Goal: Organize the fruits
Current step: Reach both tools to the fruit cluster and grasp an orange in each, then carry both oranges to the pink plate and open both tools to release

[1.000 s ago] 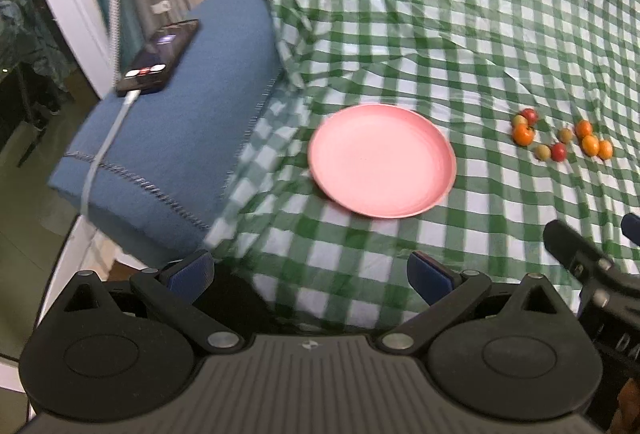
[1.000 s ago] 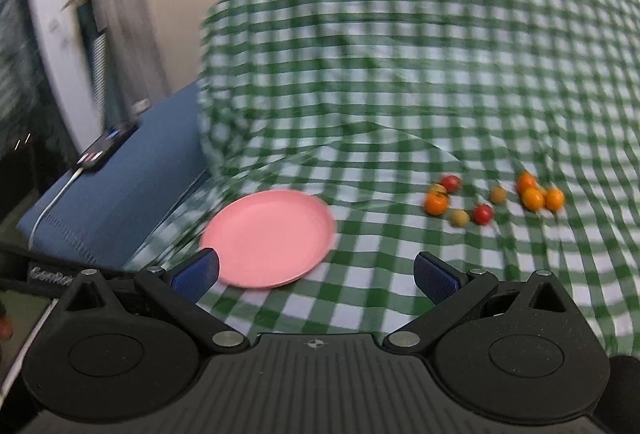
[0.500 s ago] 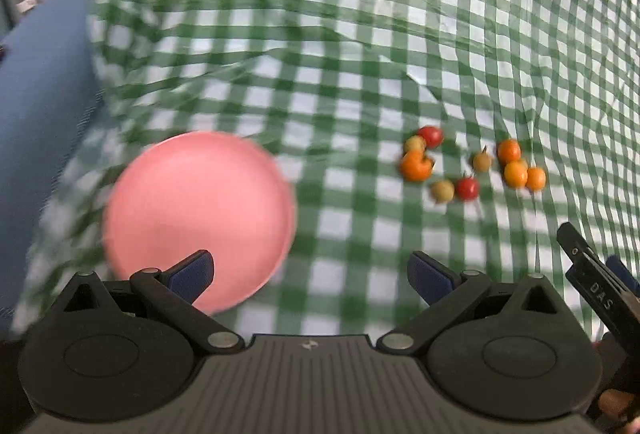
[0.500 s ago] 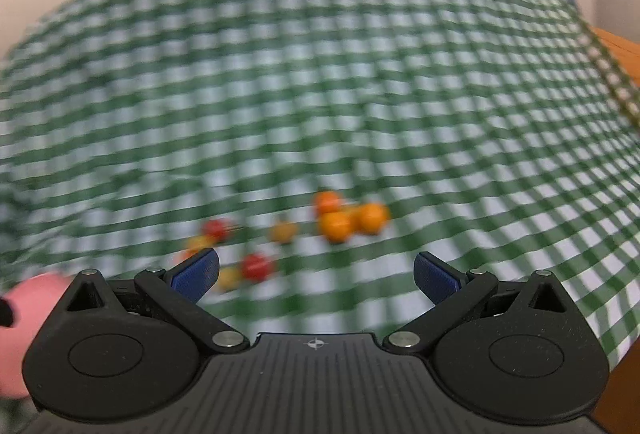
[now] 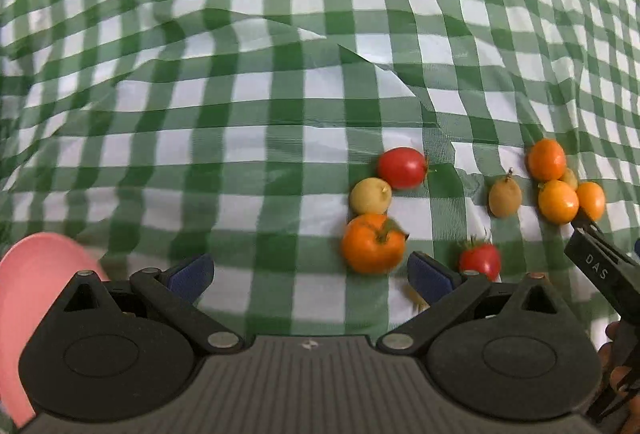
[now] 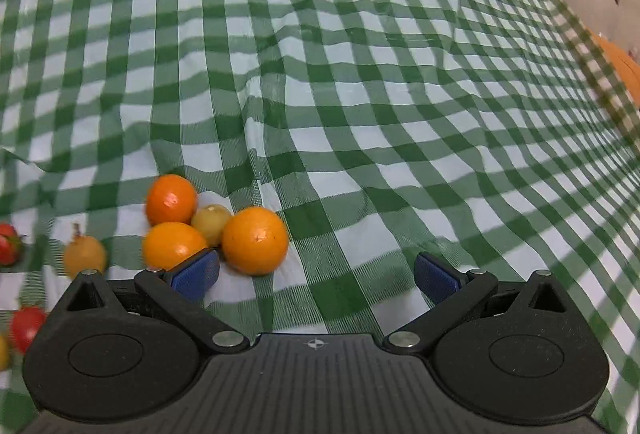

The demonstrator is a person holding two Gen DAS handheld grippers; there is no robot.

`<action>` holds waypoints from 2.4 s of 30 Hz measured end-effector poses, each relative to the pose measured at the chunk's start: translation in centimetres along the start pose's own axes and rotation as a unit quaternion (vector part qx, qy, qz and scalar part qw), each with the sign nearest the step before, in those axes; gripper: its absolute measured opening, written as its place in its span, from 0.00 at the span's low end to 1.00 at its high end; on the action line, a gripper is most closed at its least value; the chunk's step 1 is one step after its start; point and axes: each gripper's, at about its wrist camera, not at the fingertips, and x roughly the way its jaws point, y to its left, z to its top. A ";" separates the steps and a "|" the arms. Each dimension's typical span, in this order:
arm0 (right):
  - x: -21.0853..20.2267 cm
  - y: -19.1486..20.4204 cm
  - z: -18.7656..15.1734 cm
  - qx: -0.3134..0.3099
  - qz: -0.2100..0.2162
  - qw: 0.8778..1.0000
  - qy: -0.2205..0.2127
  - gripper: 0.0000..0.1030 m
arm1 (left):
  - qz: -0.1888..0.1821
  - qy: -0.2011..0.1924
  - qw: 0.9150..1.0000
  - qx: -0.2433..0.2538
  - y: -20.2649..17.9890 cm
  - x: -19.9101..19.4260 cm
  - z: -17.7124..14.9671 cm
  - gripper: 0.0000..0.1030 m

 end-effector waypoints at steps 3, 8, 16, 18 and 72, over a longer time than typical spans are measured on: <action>1.6 0.3 0.3 -0.011 -0.004 1.000 -0.005 0.99 | 0.001 0.021 1.000 -0.001 -0.3 2.3 0.9 1.00; 2.4 0.4 0.5 -0.021 -0.001 1.000 -0.010 0.99 | -0.015 0.049 0.998 -0.021 0.3 5.0 1.8 1.00; 0.2 1.5 0.3 -0.053 0.030 0.998 -0.028 0.38 | -0.064 0.014 0.997 -0.039 2.4 2.9 1.6 0.40; -0.6 0.9 0.6 -0.044 0.010 0.998 -0.040 0.38 | -0.069 0.006 0.997 -0.039 2.8 1.8 1.2 0.40; -41.2 10.1 -6.5 -0.158 0.302 0.938 -0.059 0.38 | -0.027 -0.123 0.981 -0.150 22.9 -27.0 -24.4 0.40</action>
